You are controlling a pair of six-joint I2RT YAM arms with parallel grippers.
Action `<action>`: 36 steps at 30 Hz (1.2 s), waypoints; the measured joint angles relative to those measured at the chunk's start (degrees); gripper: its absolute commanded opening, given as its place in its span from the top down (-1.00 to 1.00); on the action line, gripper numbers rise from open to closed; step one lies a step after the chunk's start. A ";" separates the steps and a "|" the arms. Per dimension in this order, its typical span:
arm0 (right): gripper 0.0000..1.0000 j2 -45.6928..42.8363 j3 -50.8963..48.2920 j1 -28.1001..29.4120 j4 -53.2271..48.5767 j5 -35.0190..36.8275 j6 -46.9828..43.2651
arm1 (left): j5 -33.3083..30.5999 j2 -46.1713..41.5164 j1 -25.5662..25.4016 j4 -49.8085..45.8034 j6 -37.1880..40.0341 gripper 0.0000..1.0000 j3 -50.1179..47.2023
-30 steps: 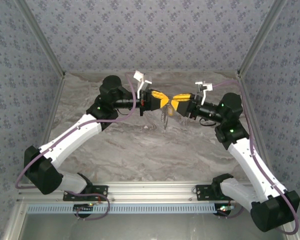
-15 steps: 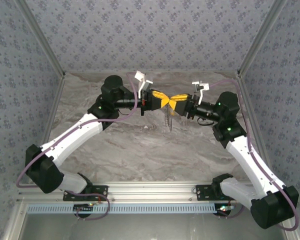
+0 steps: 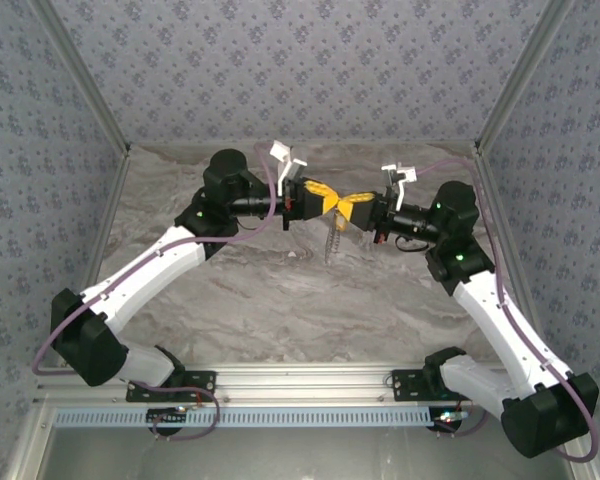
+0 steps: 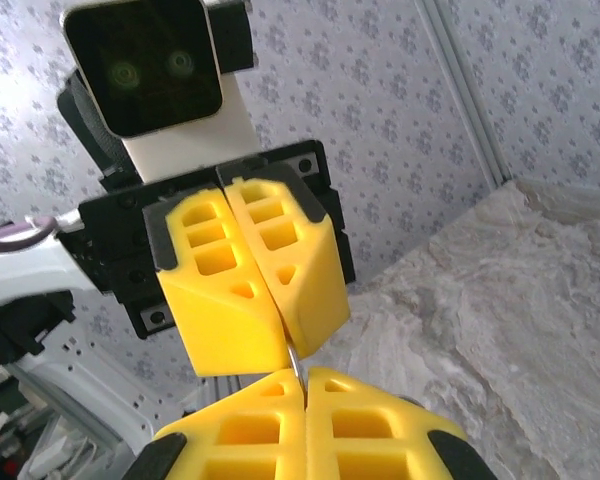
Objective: Put the keys on the keyring
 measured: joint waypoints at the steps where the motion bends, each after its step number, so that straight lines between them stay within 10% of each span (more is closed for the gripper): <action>1: 1.00 0.00 0.98 -0.26 -2.78 0.04 -1.53 | -0.11 -0.02 0.00 -0.98 0.72 0.43 0.28; 7: 1.00 1.29 8.96 -1.14 -22.16 3.04 -13.53 | -0.76 -0.85 1.49 -9.11 6.36 0.06 3.72; 19: 1.00 8.31 24.61 6.14 -50.31 15.47 -34.07 | 0.37 0.31 3.10 -30.47 21.62 0.01 10.62; 36: 1.00 12.09 29.92 9.49 -59.08 18.43 -40.65 | 4.44 4.31 3.17 -37.42 27.15 0.11 12.11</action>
